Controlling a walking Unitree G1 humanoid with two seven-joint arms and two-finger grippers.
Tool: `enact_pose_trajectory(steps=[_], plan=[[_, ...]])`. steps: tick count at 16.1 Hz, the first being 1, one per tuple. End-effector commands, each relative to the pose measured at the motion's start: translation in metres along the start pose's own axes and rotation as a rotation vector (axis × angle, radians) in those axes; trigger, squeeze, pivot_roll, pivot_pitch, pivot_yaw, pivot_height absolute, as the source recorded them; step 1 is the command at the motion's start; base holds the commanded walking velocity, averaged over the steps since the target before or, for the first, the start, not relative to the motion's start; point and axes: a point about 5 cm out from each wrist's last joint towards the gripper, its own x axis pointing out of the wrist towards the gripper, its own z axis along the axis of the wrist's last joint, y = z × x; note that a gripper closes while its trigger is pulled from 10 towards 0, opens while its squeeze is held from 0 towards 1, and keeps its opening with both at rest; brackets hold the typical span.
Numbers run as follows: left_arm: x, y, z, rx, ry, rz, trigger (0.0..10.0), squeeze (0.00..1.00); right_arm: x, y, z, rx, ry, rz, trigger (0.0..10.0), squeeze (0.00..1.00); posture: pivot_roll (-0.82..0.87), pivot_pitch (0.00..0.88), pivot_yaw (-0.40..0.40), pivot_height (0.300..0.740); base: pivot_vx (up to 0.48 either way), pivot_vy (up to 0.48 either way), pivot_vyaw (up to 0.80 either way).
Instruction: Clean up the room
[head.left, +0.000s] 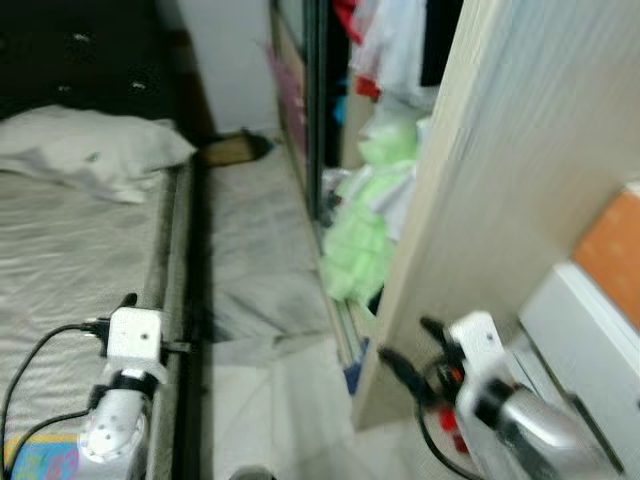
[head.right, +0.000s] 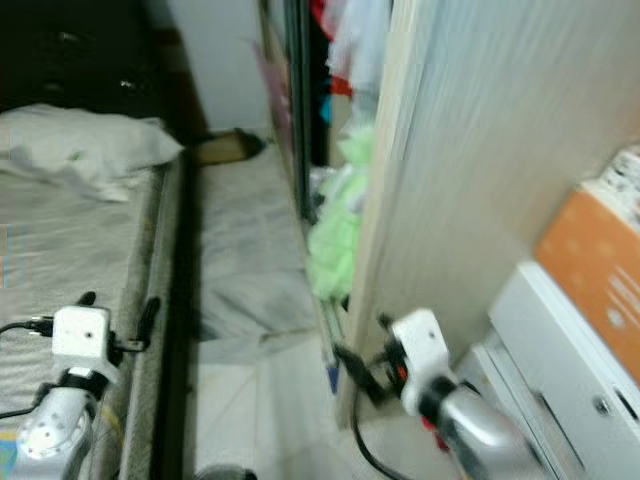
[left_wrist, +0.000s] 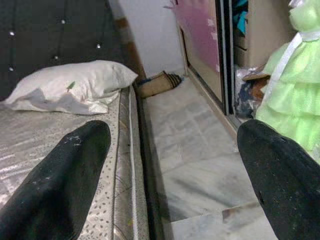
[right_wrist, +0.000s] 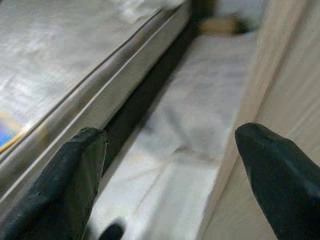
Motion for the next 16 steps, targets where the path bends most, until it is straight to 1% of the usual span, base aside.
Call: enact_pose_trajectory(steps=[1, 2, 3, 4, 6, 7, 8, 10, 11, 13, 14, 15, 16], plan=[[0.001, 0.0, 0.001, 0.006, 0.001, -0.01, 10.0, 0.0, 0.0, 0.007, 0.006, 0.008, -0.008, 0.119, 10.0, 0.0, -0.08, 0.0, 0.004, 0.74, 0.0, 0.0, 0.8], [0.0, 0.0, 0.002, 0.007, 0.0, -0.01, 10.0, 0.0, 0.0, 0.008, 0.009, 0.003, -0.013, 0.151, 10.0, 0.0, -0.08, 0.0, 0.003, 0.74, 0.0, 0.0, 0.8], [0.0, 0.0, 0.002, 0.007, 0.0, -0.01, 10.0, 0.0, 0.002, 0.011, 0.017, 0.029, -0.036, 0.218, 10.0, 0.0, -0.08, 0.0, 0.003, 0.74, 0.0, 0.0, 0.8], [0.0, 0.0, 0.002, 0.008, -0.001, -0.009, 10.0, 0.0, 0.003, 0.011, 0.021, 0.032, -0.051, 0.236, 10.0, 0.0, -0.07, 0.0, 0.003, 0.74, 0.0, 0.0, 0.8], [0.0, 0.001, 0.002, 0.011, -0.001, -0.009, 10.0, 0.0, 0.011, 0.004, 0.033, 0.047, -0.103, 0.213, 10.0, 0.0, -0.07, 0.0, 0.004, 0.74, 0.0, 0.0, 0.8], [0.0, 0.001, 0.002, 0.011, -0.001, -0.01, 10.0, 0.0, 0.012, 0.003, 0.037, 0.026, -0.124, 0.203, 10.0, 0.0, -0.07, 0.0, 0.003, 0.74, 0.0, 0.0, 0.8], [0.0, 0.001, 0.002, 0.012, 0.0, -0.011, 10.0, 0.0, 0.012, 0.002, 0.038, 0.025, -0.131, 0.188, 10.0, 0.0, -0.07, 0.0, 0.003, 0.74, 0.0, 0.0, 0.8], [0.0, 0.0, 0.002, 0.013, -0.001, -0.015, 10.0, 0.0, 0.018, -0.005, 0.037, -0.016, -0.15, 0.094, 10.0, 0.0, -0.07, 0.0, 0.003, 0.74, 0.0, 0.0, 0.8], [0.0, 0.0, 0.002, 0.013, -0.001, -0.016, 10.0, 0.0, 0.021, -0.007, 0.039, -0.021, -0.17, 0.054, 10.0, 0.0, -0.07, 0.0, 0.003, 0.74, 0.0, 0.0, 0.8], [0.001, 0.001, 0.002, 0.012, -0.002, -0.009, 10.0, 0.0, 0.027, -0.014, 0.049, -0.025, -0.234, -0.072, 10.0, 0.0, -0.07, 0.0, 0.005, 0.74, 0.0, 0.0, 0.8], [0.001, 0.001, 0.002, 0.01, -0.002, -0.006, 10.0, 0.0, 0.028, -0.015, 0.05, -0.031, -0.242, -0.099, 10.0, 0.0, -0.07, 0.0, 0.006, 0.74, 0.0, 0.0, 0.8], [0.002, 0.001, 0.003, 0.007, -0.005, 0.002, 10.0, 0.0, 0.031, -0.017, 0.052, -0.025, -0.258, -0.152, 10.0, 0.0, -0.07, 0.0, 0.007, 0.74, 0.0, 0.0, 0.8], [0.004, 0.0, 0.005, 0.008, -0.011, 0.022, 10.0, 0.0, 0.035, -0.021, 0.054, -0.019, -0.288, -0.264, 10.0, 0.0, -0.07, 0.0, 0.009, 0.74, 0.0, 0.0, 0.8]])
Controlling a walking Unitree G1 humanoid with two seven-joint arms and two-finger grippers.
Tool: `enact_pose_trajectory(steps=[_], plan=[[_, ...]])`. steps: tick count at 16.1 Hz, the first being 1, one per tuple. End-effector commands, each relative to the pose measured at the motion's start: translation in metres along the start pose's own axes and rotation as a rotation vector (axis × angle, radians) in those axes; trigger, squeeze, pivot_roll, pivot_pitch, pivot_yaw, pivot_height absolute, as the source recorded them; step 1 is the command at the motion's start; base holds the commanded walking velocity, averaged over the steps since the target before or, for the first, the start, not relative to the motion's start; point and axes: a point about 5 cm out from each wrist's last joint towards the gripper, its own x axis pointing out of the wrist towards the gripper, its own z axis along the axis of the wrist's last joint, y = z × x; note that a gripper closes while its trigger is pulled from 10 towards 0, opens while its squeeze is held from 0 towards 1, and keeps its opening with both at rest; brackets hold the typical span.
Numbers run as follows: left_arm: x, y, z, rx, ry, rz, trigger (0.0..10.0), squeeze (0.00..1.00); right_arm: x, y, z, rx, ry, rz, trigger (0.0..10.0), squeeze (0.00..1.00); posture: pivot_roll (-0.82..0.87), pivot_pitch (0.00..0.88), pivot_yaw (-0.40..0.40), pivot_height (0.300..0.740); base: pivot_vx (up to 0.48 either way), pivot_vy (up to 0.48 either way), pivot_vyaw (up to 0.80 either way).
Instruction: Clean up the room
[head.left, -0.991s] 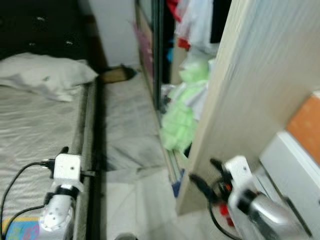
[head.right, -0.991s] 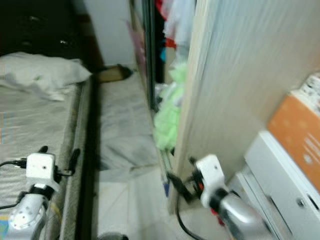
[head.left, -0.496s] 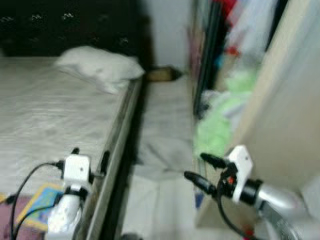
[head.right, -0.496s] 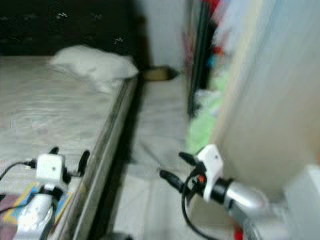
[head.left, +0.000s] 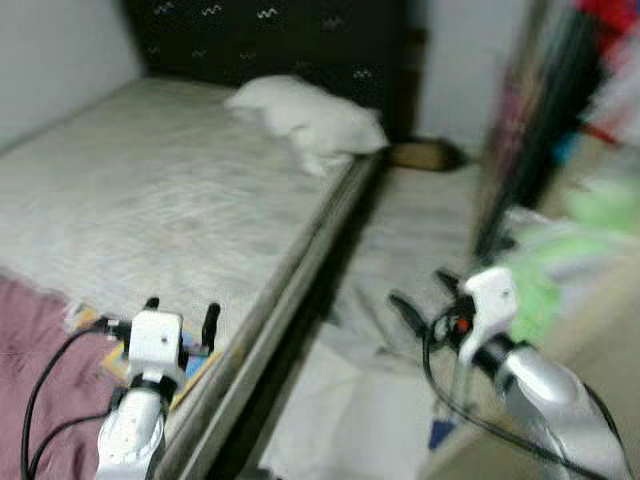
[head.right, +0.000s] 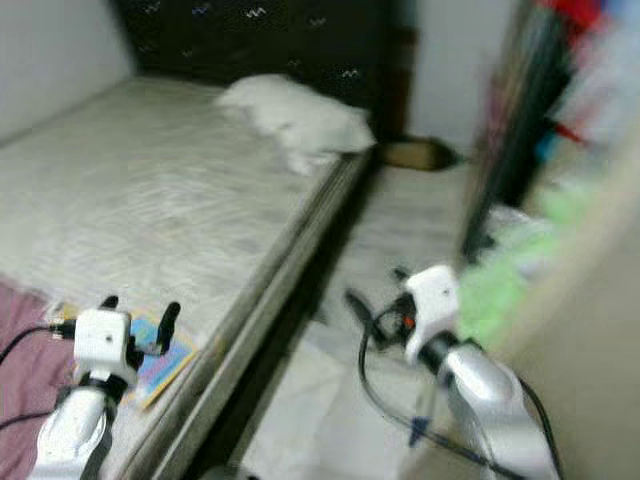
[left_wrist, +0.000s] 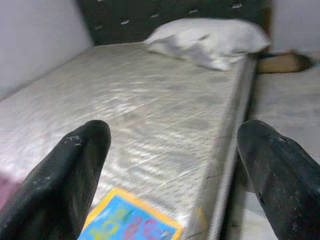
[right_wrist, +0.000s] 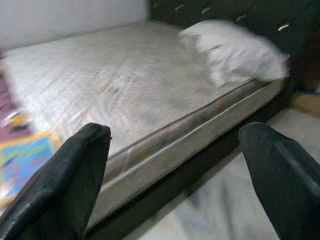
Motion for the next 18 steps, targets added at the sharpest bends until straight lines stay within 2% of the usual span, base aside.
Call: enact_pose_trajectory(steps=[1, 5, 9, 18], plan=[[-0.0002, 0.0048, 0.0014, 0.012, 0.0, 0.034, 10.0, 0.0, 0.0028, 0.0011, 0.003, -0.019, -0.021, -0.028, 10.0, 0.0, -0.07, 0.0, 0.009, 0.74, 0.0, 0.0, 0.8], [-0.0019, 0.005, 0.0014, 0.005, 0.001, 0.087, 10.0, 0.0, 0.006, -0.0007, 0.0039, -0.058, -0.064, -0.186, 10.0, 0.0, -0.07, 0.0, 0.014, 0.74, 0.0, 0.0, 0.8], [0.0037, 0.007, 0.0039, -0.008, -0.009, 0.081, 10.0, 0.0, 0.0112, -0.0026, 0.0058, -0.068, -0.086, -0.198, 10.0, 0.0, -0.07, 0.0, 0.019, 0.74, 0.0, 0.0, 0.8], [0.006, 0.0066, 0.0054, -0.044, 0.004, 0.082, 10.0, 0.0, 0.0104, -0.0017, 0.0053, -0.064, -0.11, -0.223, 10.0, 0.0, -0.07, 0.0, 0.028, 0.74, 0.0, 0.0, 0.78]])
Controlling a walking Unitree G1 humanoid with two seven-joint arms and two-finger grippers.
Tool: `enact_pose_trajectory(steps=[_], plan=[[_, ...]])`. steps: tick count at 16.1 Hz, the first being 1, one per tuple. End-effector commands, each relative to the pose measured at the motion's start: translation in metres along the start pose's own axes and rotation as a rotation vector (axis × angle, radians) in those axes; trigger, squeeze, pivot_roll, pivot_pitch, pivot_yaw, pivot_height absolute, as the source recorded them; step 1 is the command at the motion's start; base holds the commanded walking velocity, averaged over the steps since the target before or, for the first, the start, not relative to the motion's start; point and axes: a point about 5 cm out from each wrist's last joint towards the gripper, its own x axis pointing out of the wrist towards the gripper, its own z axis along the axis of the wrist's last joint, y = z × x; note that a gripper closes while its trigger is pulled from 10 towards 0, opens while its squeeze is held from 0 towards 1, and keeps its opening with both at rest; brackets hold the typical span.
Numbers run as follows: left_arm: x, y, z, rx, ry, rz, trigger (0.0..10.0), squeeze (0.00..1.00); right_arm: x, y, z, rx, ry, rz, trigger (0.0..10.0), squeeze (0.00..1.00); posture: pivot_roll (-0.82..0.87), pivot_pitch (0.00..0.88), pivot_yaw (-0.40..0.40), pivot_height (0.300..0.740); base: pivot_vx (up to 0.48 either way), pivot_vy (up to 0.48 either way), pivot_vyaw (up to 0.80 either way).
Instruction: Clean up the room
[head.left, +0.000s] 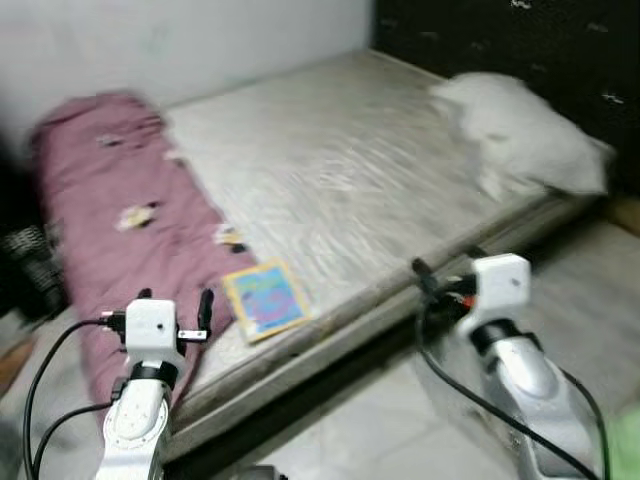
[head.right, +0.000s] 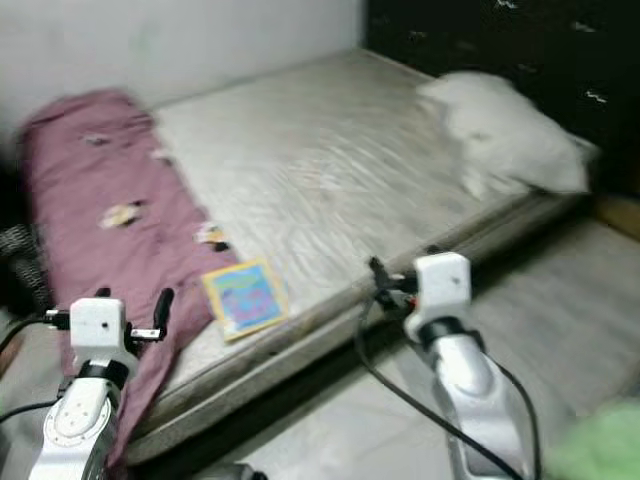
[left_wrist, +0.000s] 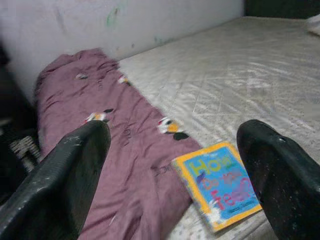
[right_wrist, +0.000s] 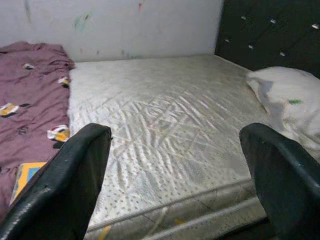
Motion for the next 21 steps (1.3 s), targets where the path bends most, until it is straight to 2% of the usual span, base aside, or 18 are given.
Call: enact_pose_trajectory(steps=[1, 6, 12, 20, 21], plan=[[0.0003, 0.0066, 0.0007, 0.012, -0.004, -0.007, 10.0, 0.0, 0.0035, 0.008, 0.0033, 0.01, -0.02, 0.025, 10.0, 0.0, -0.07, 0.0, 0.024, 0.74, 0.0, 0.0, 0.76], [0.0, 0.0047, 0.0014, -0.007, -0.006, -0.048, 10.0, 0.0, 0.0042, 0.0059, 0.004, 0.007, -0.027, 0.007, 10.0, 0.0, -0.07, 0.0, 0.021, 0.74, 0.0, 0.0, 0.68], [-0.0001, 0.0037, 0.0029, -0.016, -0.019, -0.074, 10.0, 0.0, 0.0063, -0.0008, 0.0051, 0.007, -0.03, -0.026, 10.0, 0.0, -0.08, 0.0, 0.024, 0.74, 0.226, 0.0, 0.0], [-0.0001, 0.0029, 0.001, -0.014, -0.012, -0.072, 10.0, 0.0, 0.0068, 0.0001, 0.006, -0.012, -0.034, -0.019, 10.0, 0.0, -0.08, 0.0, 0.02, 0.74, 0.313, 0.0, 0.0], [0.0001, 0.0026, 0.0006, -0.019, -0.009, -0.072, 10.0, 0.0, 0.0064, 0.0012, 0.0058, -0.017, -0.033, -0.011, 10.0, 0.0, -0.08, 0.0, 0.019, 0.74, 0.0, 0.0, 0.8]])
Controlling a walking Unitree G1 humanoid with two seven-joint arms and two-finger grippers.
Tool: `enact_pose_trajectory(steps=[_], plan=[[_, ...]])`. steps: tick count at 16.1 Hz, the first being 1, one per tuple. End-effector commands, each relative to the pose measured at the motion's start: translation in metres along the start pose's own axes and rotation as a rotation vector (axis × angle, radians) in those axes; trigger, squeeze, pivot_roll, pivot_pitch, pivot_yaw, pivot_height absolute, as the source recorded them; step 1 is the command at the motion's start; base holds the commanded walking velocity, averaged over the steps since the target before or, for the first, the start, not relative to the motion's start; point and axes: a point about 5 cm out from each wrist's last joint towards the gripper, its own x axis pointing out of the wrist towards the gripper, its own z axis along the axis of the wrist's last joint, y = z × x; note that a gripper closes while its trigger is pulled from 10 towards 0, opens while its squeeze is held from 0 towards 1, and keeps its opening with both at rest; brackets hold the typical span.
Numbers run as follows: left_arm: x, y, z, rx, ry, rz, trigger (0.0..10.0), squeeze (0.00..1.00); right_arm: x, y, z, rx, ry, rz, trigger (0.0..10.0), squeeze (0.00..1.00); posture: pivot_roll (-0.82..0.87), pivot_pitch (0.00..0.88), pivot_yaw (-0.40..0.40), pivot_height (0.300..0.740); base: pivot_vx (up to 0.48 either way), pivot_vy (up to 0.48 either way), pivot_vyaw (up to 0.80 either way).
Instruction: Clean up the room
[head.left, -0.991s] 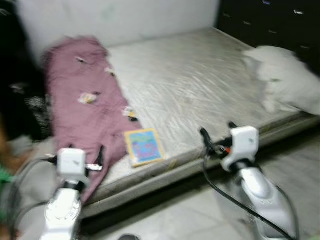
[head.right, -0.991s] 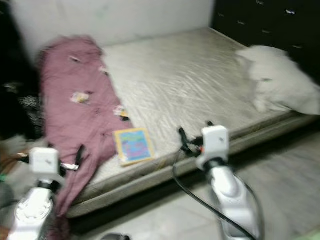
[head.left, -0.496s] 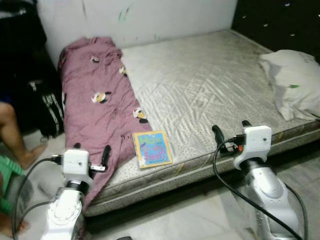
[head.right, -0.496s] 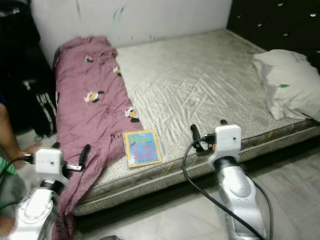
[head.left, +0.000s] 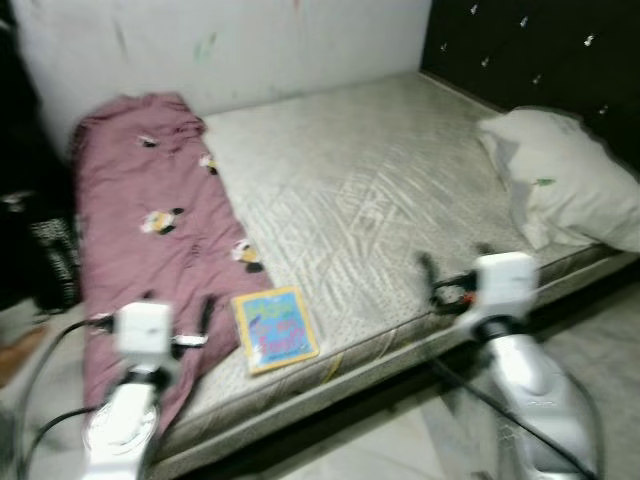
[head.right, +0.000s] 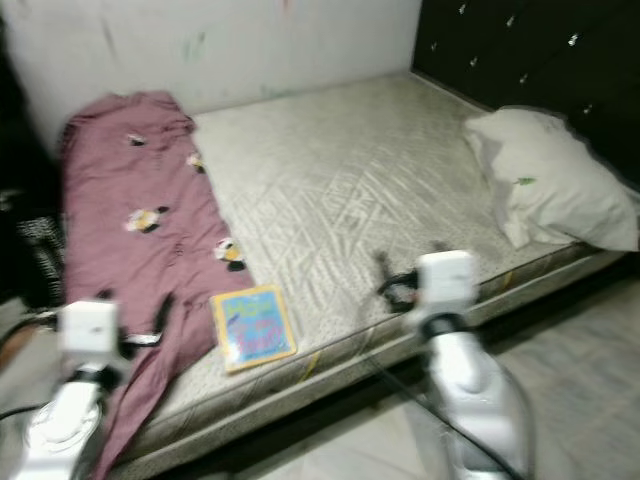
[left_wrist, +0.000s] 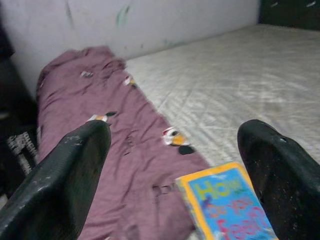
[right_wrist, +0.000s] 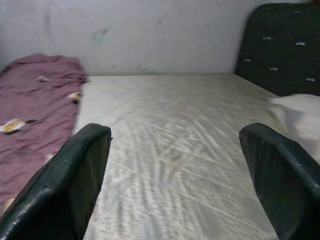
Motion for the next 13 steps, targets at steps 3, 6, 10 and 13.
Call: enact_pose_trajectory(steps=[3, 6, 10, 13], plan=[[0.0024, -0.0051, 0.001, 0.001, 0.001, -0.003, 10.0, 0.0, -0.001, -0.0049, 0.0008, -0.023, 0.002, -0.008, 10.0, 0.0, -0.08, 0.0, 0.018, 0.74, 0.0, 0.0, 0.8], [0.0033, -0.0056, 0.0015, -0.001, -0.004, -0.018, 10.0, 0.0, 0.0011, -0.0063, 0.001, -0.027, 0.0, -0.011, 10.0, 0.0, -0.07, 0.0, 0.015, 0.74, 0.0, 0.0, 0.8], [0.0033, -0.0087, 0.0038, -0.005, -0.027, -0.053, 10.0, 0.0, 0.0011, -0.009, 0.0013, -0.017, -0.004, -0.023, 10.0, 0.0, -0.08, 0.0, 0.016, 0.74, 0.141, 0.0, 0.2], [0.004, -0.0084, 0.0037, -0.006, -0.027, -0.056, 10.0, 0.0, 0.0019, -0.0089, 0.0016, -0.02, -0.006, -0.024, 10.0, 0.0, -0.08, 0.0, 0.018, 0.74, 0.361, 0.0, 0.0]])
